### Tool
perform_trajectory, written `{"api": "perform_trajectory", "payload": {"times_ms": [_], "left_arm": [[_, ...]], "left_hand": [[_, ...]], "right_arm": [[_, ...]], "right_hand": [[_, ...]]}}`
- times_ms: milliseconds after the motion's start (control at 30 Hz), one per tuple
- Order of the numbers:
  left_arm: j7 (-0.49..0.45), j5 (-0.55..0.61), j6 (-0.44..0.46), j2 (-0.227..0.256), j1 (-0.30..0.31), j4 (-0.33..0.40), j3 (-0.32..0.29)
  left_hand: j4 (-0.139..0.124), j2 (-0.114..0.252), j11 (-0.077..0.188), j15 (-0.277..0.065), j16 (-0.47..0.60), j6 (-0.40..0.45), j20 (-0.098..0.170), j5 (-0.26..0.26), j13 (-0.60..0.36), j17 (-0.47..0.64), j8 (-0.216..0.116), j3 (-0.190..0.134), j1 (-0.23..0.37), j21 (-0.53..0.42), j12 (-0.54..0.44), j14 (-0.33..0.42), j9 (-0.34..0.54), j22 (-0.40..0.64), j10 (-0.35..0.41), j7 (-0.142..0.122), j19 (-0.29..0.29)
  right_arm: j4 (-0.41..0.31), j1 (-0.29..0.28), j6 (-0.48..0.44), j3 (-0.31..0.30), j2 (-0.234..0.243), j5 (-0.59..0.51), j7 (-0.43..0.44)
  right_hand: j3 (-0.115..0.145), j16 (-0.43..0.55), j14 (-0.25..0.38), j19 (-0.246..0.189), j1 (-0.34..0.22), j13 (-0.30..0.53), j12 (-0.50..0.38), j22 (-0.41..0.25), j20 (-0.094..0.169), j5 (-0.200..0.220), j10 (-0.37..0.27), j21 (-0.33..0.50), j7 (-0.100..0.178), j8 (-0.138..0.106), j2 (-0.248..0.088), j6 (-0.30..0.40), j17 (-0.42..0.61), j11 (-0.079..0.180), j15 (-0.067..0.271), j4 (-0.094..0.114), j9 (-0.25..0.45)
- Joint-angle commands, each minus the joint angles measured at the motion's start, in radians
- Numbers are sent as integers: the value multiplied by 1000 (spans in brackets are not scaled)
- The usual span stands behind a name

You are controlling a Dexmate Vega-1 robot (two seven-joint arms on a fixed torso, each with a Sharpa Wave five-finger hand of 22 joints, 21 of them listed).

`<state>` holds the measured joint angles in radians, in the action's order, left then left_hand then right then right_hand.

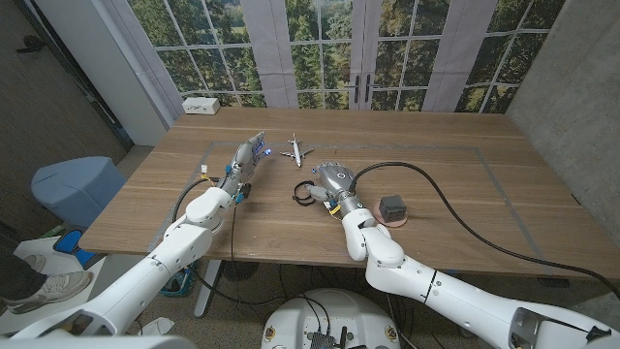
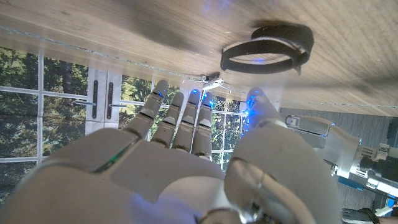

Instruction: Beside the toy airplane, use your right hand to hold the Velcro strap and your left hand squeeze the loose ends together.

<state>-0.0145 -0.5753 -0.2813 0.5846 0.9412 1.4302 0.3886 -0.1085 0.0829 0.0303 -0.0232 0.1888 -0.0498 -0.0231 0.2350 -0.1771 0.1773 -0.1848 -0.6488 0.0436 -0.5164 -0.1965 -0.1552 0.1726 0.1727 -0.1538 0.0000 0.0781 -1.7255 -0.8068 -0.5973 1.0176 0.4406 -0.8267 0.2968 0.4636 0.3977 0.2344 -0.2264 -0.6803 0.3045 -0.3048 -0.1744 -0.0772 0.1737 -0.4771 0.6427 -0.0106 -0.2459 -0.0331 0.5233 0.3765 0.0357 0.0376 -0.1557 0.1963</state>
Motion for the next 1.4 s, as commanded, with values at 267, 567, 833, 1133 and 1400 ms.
{"api": "perform_trajectory", "payload": {"times_ms": [267, 567, 833, 1133, 1400], "left_arm": [[3, -5, -1, -1, 0, -9, -4], [15, -10, -5, -4, -8, -26, -4], [27, -15, -9, -6, -16, -42, -4], [45, -18, -12, -10, -34, -66, 0], [55, -19, -11, -15, -48, -81, 4]], "left_hand": [[3, 51, -4, -3, -1, 7, -1, 4, 0, 0, 1, -6, -9, 8, 0, 3, 0, 3, 5, 1, -5], [3, 52, -4, -3, -1, 7, -1, 4, 0, 0, 2, -6, -9, 11, 1, 3, 0, 3, 5, 1, -6], [3, 52, -3, -3, -2, 7, -2, 4, 0, 0, 2, -6, -10, 13, 1, 3, 0, 3, 6, 1, -7], [3, 52, -3, -3, -2, 7, -2, 4, 0, 0, 3, -7, -10, 16, 2, 4, 0, 3, 5, 1, -8], [4, 52, -4, -2, -2, 7, -2, 4, 0, 0, 3, -7, -10, 18, 2, 4, 0, 3, 5, 2, -8]], "right_arm": [[73, 44, -29, 48, -41, -14, -12], [121, 75, -54, 78, -66, -22, -30], [158, 106, -88, 107, -84, -30, -63], [226, 143, -156, 135, -128, -26, -78], [253, 168, -183, 153, -135, -11, -81]], "right_hand": [[-3, 19, 26, -8, -23, 16, -8, -3, 5, 4, -7, -7, 9, -4, -3, 15, 8, 6, 56, -13, 3], [0, 30, 37, -17, -57, 27, -12, -3, 17, 6, -10, -9, 16, -4, -10, 19, 15, 13, 62, -21, 4], [2, 70, 83, -51, -111, 46, -22, -6, 49, 5, -21, -2, 24, -6, -30, 28, 39, 21, 79, -20, 4], [0, 96, 103, -65, -138, 57, -30, -8, 64, 7, -33, 2, 31, -6, -44, 33, 61, 27, 92, -19, 5], [-41, 232, 187, -106, -215, 109, -90, -16, 84, 12, -144, 30, 58, -35, -64, 126, 184, 52, 125, -15, 6]]}}
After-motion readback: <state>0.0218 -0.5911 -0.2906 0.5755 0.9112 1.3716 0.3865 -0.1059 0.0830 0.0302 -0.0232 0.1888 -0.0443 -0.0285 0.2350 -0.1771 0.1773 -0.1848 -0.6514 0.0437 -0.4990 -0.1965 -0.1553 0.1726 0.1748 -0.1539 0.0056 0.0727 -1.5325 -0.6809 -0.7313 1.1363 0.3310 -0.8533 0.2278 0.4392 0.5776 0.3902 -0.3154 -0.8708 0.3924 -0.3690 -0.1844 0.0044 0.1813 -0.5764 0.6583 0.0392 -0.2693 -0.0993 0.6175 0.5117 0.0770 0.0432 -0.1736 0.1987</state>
